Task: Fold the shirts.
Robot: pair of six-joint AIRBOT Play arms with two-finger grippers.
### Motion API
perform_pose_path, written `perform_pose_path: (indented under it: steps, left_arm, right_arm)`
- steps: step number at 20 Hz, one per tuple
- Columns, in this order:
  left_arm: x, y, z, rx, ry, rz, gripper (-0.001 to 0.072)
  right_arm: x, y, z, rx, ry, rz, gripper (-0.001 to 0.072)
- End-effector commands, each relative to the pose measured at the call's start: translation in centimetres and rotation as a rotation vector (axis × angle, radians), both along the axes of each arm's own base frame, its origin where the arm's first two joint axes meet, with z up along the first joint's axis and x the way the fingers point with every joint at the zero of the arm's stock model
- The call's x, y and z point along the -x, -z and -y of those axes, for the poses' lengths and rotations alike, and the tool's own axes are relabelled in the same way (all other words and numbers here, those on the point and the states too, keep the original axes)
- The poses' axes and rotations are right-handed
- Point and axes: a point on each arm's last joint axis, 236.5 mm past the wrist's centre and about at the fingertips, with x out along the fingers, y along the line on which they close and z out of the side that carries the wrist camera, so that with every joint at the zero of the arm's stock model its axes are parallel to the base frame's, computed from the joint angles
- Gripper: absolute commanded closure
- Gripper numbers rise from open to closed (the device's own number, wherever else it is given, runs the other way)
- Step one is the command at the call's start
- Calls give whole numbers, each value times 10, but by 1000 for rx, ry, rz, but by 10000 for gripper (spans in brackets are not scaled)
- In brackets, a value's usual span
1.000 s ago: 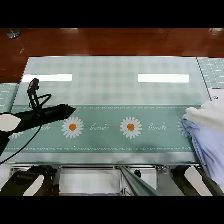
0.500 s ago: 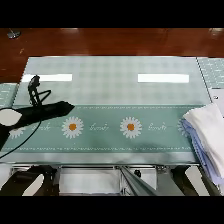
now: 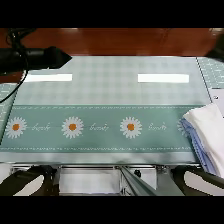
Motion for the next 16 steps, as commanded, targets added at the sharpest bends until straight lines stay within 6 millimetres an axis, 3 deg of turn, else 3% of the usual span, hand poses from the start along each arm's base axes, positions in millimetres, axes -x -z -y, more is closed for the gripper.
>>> perform_pose_path:
  steps: [1, 2, 4, 6, 8, 12, 16]
  left_arm:
    - [-7, 54, -5, -192, 7, -95, 685]
    - [-5, 87, -16, -251, -12, -163, 685]
    - [-2, 142, -45, -354, -47, -283, 685]
    - [-6, 166, -61, -381, -68, -344, 684]
    - [-6, 169, -62, -383, -69, -352, 684]
    - [-4, 173, -59, -388, -57, -364, 683]
    - [-4, 174, -59, -389, -56, -367, 683]
  right_arm:
    - [-21, 81, -76, 280, -213, -78, 692]
    - [-22, 110, -76, 327, -200, -115, 693]
    - [-14, 164, -53, 358, -106, -221, 693]
    - [2, 197, -36, 335, -44, -322, 693]
    - [7, 202, -38, 306, -44, -343, 693]
    - [20, 191, -32, 344, -84, -361, 692]
    - [20, 186, -33, 342, -83, -350, 692]
